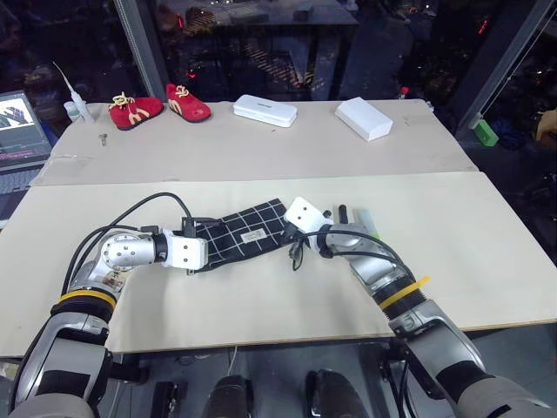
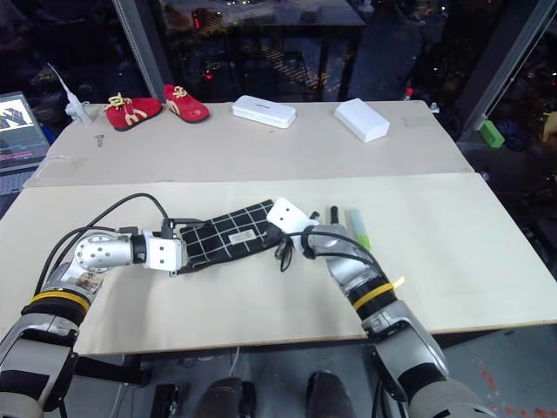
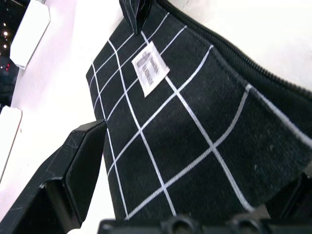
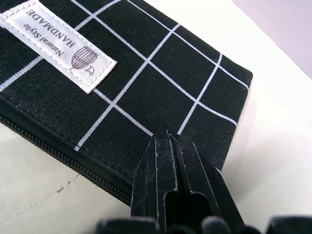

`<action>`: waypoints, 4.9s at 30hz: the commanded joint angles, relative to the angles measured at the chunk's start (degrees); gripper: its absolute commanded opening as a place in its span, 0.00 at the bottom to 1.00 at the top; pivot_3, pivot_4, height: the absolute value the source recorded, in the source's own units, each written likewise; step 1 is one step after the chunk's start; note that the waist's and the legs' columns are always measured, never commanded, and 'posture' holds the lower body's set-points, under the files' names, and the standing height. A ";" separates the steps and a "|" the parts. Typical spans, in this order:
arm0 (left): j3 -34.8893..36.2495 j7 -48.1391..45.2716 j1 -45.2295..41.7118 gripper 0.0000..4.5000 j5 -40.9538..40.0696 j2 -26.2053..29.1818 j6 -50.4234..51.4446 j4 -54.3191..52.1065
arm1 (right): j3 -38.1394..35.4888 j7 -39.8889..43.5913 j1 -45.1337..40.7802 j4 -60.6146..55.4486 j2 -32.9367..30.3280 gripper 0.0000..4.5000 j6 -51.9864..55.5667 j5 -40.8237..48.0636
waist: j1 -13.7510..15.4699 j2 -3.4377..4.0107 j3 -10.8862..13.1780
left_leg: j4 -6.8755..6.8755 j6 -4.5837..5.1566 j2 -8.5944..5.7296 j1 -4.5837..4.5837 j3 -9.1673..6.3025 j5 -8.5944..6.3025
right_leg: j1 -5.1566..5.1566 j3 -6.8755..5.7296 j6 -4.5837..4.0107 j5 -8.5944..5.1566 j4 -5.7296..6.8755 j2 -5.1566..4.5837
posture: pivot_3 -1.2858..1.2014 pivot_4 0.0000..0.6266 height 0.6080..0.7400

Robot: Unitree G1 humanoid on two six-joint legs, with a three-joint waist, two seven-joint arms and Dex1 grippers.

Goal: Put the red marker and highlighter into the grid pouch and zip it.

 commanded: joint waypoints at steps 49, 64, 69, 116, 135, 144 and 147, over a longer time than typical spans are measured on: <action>7.23 5.52 12.51 0.00 -17.22 -6.48 38.86 -32.11 | -25.53 11.92 3.21 -27.21 -4.32 0.79 31.05 31.14 | 0.04 0.06 0.04 | -0.06 0.09 0.13 -0.32 -0.48 -0.07 | -0.17 -0.05 0.06 0.04 -0.18 0.01 | 0.52 0.24 1.00; 9.89 9.34 17.73 0.00 -16.31 -6.35 45.70 -39.81 | -19.51 5.73 2.33 -15.39 -5.39 0.79 20.96 21.78 | -0.14 0.08 0.06 | -0.08 0.07 0.06 -0.29 -0.26 -0.07 | -0.28 0.07 0.02 0.05 -0.20 0.06 | 0.52 0.24 1.00; 9.74 9.75 17.91 0.00 -16.24 -6.80 45.80 -40.18 | -17.96 5.24 -1.34 -5.23 -2.76 0.79 16.03 18.88 | -0.11 0.08 0.06 | -0.09 0.07 0.03 -0.31 -0.26 -0.07 | -0.31 0.12 0.01 0.05 -0.20 0.04 | 0.52 0.24 1.00; 8.22 9.54 16.16 0.00 -14.78 -9.93 44.19 -36.83 | -2.27 20.95 -2.99 -13.58 4.07 0.01 10.62 14.94 | -0.10 0.11 0.08 | -0.14 0.07 0.11 -0.34 -0.28 -0.07 | -0.41 0.17 0.01 0.05 -0.17 0.04 | 0.52 0.24 1.00; 7.45 8.89 15.35 0.00 -14.77 -10.61 43.31 -35.96 | -5.41 20.46 0.37 -13.74 3.82 0.42 12.93 16.53 | 0.11 0.11 0.08 | -0.12 0.05 0.05 -0.34 -0.27 -0.06 | -0.43 0.17 0.00 0.06 -0.14 0.04 | 0.52 0.24 1.00; 7.86 9.08 15.61 0.00 -15.27 -10.85 43.46 -36.48 | -16.34 29.05 11.35 -36.38 -13.82 0.73 21.66 29.57 | 0.69 0.10 0.08 | -0.13 0.08 0.04 -0.45 -0.31 -0.08 | -0.44 0.13 0.02 0.05 -0.26 -0.01 | 0.52 0.24 1.00; 8.19 9.19 15.73 0.00 -15.53 -10.80 43.63 -36.78 | -19.88 23.79 11.54 -36.02 -15.85 0.73 21.41 28.24 | -0.04 0.09 0.09 | -0.12 0.09 0.04 -0.33 -0.26 -0.09 | -0.42 0.20 -0.01 0.07 -0.25 0.07 | 0.52 0.24 1.00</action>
